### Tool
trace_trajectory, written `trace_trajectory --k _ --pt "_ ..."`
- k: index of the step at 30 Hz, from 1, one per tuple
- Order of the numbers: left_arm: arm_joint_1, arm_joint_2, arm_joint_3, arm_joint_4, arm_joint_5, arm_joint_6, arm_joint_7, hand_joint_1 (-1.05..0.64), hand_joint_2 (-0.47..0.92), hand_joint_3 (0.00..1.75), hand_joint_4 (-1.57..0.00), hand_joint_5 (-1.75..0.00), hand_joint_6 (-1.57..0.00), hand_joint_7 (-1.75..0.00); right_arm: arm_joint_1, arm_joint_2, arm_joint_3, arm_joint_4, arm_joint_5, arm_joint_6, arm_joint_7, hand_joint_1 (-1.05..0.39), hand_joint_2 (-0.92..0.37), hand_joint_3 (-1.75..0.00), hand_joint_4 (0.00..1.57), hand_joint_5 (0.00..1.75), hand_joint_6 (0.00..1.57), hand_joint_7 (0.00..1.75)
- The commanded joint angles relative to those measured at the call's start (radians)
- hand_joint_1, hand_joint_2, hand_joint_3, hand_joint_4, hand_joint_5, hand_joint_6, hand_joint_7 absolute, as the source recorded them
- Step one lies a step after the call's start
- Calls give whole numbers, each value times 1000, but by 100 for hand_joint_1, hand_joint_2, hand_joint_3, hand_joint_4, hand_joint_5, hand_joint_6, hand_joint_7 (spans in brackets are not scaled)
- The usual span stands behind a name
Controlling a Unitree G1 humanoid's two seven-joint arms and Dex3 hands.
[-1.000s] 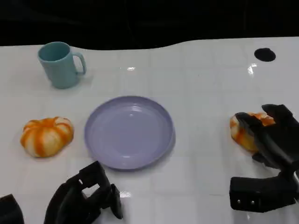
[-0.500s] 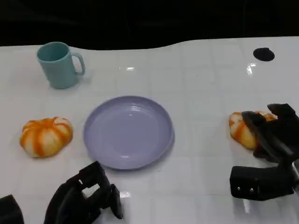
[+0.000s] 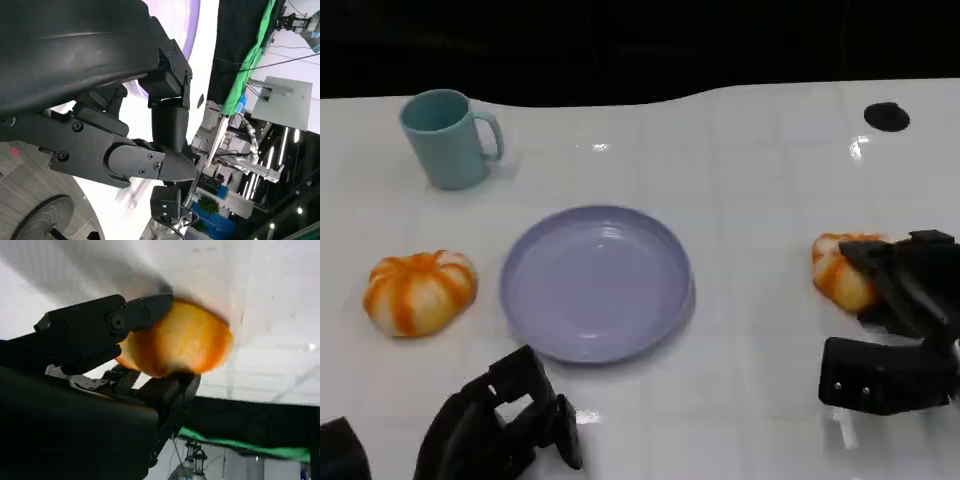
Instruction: Grasp the bread from the table and place it into the plate.
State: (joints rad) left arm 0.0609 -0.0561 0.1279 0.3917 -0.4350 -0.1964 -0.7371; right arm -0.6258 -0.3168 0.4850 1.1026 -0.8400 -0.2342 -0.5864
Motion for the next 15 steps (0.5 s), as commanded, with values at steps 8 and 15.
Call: trace_trajectory --k 8,15 --pt "13 15 2 -7 -2 -6 -2 -64 92 22 -78 -175 -65 -164 -41 26 44 105 17 -49 -147 -15 -92 -4 86 175 68 169" --pt "15 15 1 -9 1 -7 4 -64 92 22 -78 -175 -65 -163 -44 30 50 100 12 -98 -264 -12 -86 -3 94 175 85 146"
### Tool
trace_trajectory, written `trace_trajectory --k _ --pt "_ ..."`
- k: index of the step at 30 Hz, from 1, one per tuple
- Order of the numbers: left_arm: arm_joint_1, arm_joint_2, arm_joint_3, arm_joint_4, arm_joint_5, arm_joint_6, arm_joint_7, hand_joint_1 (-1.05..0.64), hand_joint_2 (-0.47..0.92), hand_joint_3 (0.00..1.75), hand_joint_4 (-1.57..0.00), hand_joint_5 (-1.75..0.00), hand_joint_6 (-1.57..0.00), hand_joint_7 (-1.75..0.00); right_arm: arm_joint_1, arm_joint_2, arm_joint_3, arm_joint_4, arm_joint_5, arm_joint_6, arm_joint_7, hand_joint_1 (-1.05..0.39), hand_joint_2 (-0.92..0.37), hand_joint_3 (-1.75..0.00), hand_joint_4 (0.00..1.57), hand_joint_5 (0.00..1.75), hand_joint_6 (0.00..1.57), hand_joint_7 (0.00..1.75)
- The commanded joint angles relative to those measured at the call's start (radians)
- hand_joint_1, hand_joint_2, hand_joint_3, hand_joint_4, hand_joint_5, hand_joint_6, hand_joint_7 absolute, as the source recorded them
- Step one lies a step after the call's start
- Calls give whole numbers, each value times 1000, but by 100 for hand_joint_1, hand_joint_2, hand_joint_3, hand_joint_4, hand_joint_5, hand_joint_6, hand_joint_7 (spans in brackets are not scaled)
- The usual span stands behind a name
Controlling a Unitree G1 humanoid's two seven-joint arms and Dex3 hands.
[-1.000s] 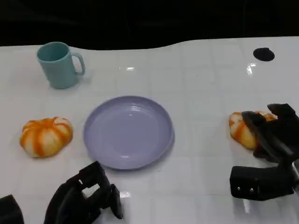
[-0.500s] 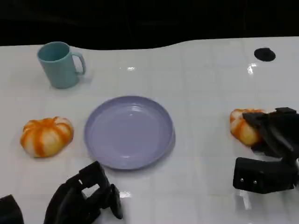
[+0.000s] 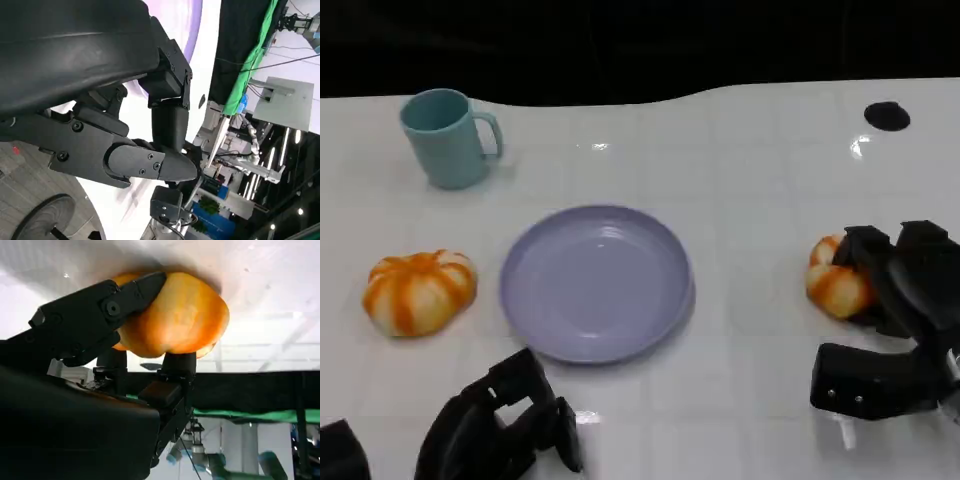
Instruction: Grasp the bread from the table and place it into the plate.
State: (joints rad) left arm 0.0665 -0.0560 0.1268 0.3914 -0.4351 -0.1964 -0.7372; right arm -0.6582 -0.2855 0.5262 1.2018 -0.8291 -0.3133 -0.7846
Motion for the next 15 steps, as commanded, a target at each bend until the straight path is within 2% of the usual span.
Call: trace_trajectory --k 1,9,10,11,12,15 --pt "10 15 2 -10 1 -4 5 -64 92 22 -79 -175 -65 -163 -12 -2 12 -2 -2 -22 -81 -12 -86 -3 94 175 86 145" --pt "11 13 1 -12 -1 -4 6 -64 92 22 -79 -175 -66 -163 -22 -3 6 -55 18 -89 -136 -9 -90 -11 98 175 83 155" --pt "11 13 1 -12 -2 -3 5 -64 92 22 -79 -175 -66 -164 -22 -2 2 -62 22 -99 -137 -9 -81 -26 99 175 83 155" --pt "11 13 1 -11 -3 -3 3 -64 92 22 -79 -175 -66 -164 -23 -3 0 -75 25 -112 -137 -7 -59 -68 99 175 84 156" --pt "11 13 1 -11 -3 -4 2 -64 92 22 -79 -175 -66 -164 -23 -3 -3 -87 26 -122 -134 -7 -48 -87 100 175 83 157" --pt "11 13 0 -8 -1 -9 0 -64 92 22 -79 -175 -66 -163 -20 1 -10 -139 30 -140 -113 -5 -33 -116 101 175 86 154"
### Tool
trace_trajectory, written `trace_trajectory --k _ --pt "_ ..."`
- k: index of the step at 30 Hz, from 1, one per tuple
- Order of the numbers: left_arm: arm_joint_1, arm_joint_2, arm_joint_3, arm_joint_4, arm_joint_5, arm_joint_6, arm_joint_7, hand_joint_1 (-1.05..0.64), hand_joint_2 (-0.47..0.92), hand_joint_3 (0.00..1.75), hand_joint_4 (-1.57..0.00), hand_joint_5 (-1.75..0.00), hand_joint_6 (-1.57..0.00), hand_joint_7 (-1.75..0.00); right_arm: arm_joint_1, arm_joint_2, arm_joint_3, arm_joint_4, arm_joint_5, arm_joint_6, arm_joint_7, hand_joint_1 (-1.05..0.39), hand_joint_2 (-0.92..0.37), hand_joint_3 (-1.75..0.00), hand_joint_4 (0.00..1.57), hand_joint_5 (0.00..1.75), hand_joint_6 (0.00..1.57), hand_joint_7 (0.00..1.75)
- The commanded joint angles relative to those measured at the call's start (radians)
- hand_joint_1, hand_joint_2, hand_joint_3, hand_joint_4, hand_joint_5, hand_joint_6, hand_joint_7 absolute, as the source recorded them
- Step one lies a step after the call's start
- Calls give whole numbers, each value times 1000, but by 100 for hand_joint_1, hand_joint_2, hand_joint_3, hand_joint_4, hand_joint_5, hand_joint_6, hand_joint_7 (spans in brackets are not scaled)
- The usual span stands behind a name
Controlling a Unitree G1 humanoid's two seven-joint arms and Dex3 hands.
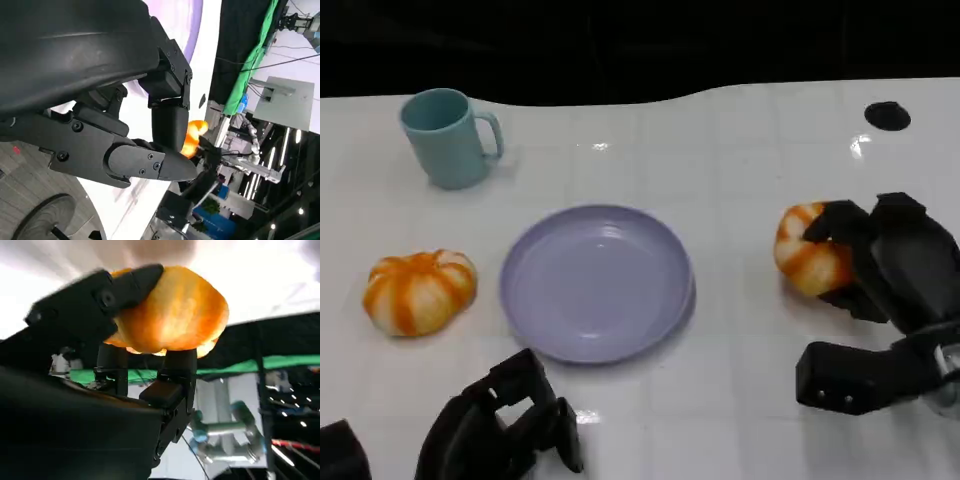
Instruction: Grasp the bread from the table and place it into the plate.
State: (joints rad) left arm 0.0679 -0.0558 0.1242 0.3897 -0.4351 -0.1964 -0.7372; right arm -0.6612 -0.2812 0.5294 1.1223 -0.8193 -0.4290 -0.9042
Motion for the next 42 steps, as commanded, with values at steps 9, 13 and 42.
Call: trace_trajectory --k 9,13,42 --pt "12 15 -1 -13 1 -2 7 -64 92 21 -79 -175 -66 -163 -5 45 -23 -220 56 -101 86 -6 -21 -148 104 175 85 160" --pt "13 14 -2 -14 0 -2 8 -64 92 22 -79 -175 -66 -164 -14 92 -27 -253 75 -102 152 -12 -21 -148 103 175 81 167" --pt "23 11 -8 -24 -3 -10 5 -64 92 22 -79 -175 -66 -162 -149 376 18 33 73 -55 220 -8 -32 -136 97 175 73 167"
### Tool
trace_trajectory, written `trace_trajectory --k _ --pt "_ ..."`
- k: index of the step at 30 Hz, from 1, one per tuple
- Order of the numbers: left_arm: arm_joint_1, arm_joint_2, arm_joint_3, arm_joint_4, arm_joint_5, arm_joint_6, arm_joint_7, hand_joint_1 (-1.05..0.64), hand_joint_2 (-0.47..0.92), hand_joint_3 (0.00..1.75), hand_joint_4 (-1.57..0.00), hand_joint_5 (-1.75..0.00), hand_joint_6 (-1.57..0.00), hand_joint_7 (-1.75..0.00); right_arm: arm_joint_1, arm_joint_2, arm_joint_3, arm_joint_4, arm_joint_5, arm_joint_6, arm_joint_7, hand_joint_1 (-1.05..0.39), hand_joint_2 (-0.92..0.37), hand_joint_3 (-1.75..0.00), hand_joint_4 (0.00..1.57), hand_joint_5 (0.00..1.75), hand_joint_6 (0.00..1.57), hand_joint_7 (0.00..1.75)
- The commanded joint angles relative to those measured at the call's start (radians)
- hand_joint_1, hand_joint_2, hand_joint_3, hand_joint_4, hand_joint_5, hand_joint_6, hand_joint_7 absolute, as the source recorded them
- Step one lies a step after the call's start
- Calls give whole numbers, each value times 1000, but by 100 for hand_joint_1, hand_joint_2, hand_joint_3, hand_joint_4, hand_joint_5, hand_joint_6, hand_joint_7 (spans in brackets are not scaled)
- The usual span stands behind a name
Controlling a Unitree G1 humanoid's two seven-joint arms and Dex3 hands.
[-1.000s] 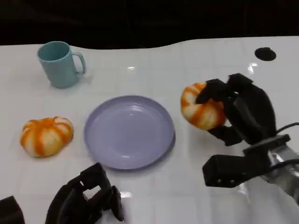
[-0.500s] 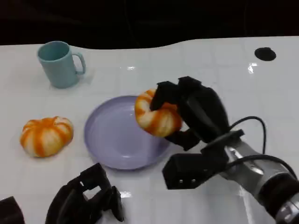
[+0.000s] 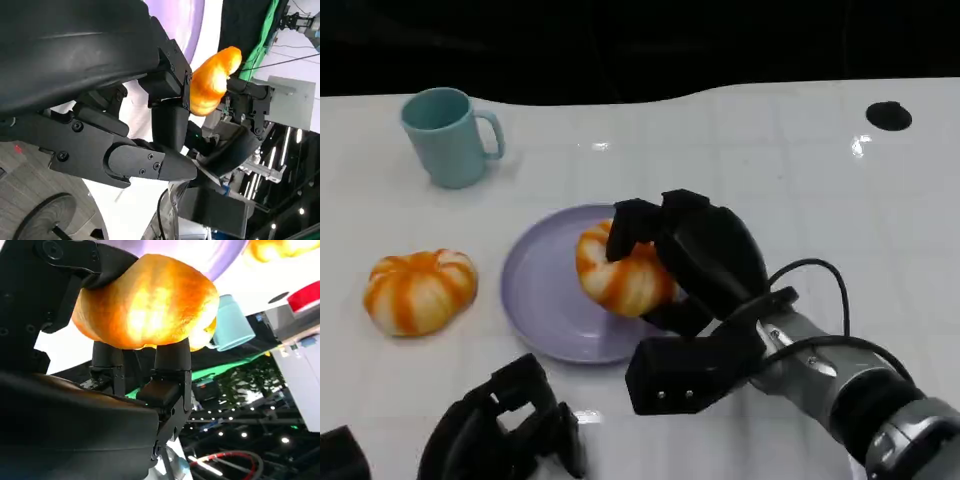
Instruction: Grasp the bread from the table and place it into the plate.
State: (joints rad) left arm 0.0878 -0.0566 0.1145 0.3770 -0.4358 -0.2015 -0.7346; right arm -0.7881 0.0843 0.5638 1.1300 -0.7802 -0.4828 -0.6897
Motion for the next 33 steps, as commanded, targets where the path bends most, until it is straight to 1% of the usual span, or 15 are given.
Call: trace_trajectory --k 1,2,3,4,6,7,8,9,10,13,16,21,28,30,33 --pt "4 12 1 -13 -1 -5 4 -64 92 22 -79 -175 -66 -162 -24 11 -17 28 38 -1 11 -10 -33 -132 93 174 78 142" --pt "4 12 1 -13 -2 -4 3 -64 92 22 -79 -175 -66 -162 -25 10 -17 28 42 3 28 -12 -34 -126 90 174 82 125" --pt "3 12 2 -13 -2 -4 2 -64 92 22 -79 -175 -66 -162 -27 7 -15 26 43 9 47 -17 -38 -111 85 164 81 106" --pt "3 11 2 -12 -3 -5 3 -64 92 22 -79 -175 -66 -162 -29 4 -12 24 44 18 69 -24 -45 -93 72 142 74 78" --pt "2 10 3 -13 -2 -5 6 -64 92 21 -79 -175 -67 -161 -29 -2 -5 17 40 34 102 -32 -60 -64 60 96 69 40" --pt "2 10 3 -12 -2 -5 7 -65 92 21 -80 -175 -68 -161 -28 -5 -2 13 38 39 116 -40 -76 -36 51 68 61 21" --pt "2 10 3 -11 -2 -8 5 -65 92 21 -80 -175 -68 -161 -26 -8 0 9 37 46 132 -44 -84 -24 46 55 57 12" --pt "2 10 3 -11 -2 -8 5 -64 92 21 -80 -175 -68 -161 -24 -9 -2 3 44 51 162 -49 -88 -18 38 46 50 6" --pt "2 10 3 -11 -2 -7 5 -64 92 21 -80 -175 -68 -161 -22 -10 -5 -2 49 54 183 -55 -90 -16 27 37 40 3" --pt "3 11 2 -14 0 -7 7 -64 92 21 -80 -175 -68 -161 -9 -18 -17 -31 70 68 261 -67 -92 -19 8 27 26 0" --pt "2 12 3 -12 -4 -3 3 -64 92 21 -80 -175 -68 -161 9 -28 -26 -67 90 86 316 -73 -92 -22 1 22 18 0" --pt "2 13 3 -12 -1 -7 3 -63 92 22 -79 -175 -67 -161 37 -53 -34 -129 108 98 368 -75 -92 -25 0 17 13 0" --pt "-2 13 4 -2 -2 -14 -2 -64 92 23 -79 -175 -67 -161 92 -98 -48 -236 125 79 404 -76 -92 -25 3 21 15 1" --pt "-2 13 4 -4 1 -13 2 -64 92 23 -79 -175 -67 -161 116 -116 -52 -274 123 67 395 -75 -92 -23 5 24 17 2" --pt "-4 13 4 0 2 -16 3 -65 92 23 -80 -175 -67 -161 147 -148 -46 -314 96 36 345 -71 -92 -20 13 31 25 6"
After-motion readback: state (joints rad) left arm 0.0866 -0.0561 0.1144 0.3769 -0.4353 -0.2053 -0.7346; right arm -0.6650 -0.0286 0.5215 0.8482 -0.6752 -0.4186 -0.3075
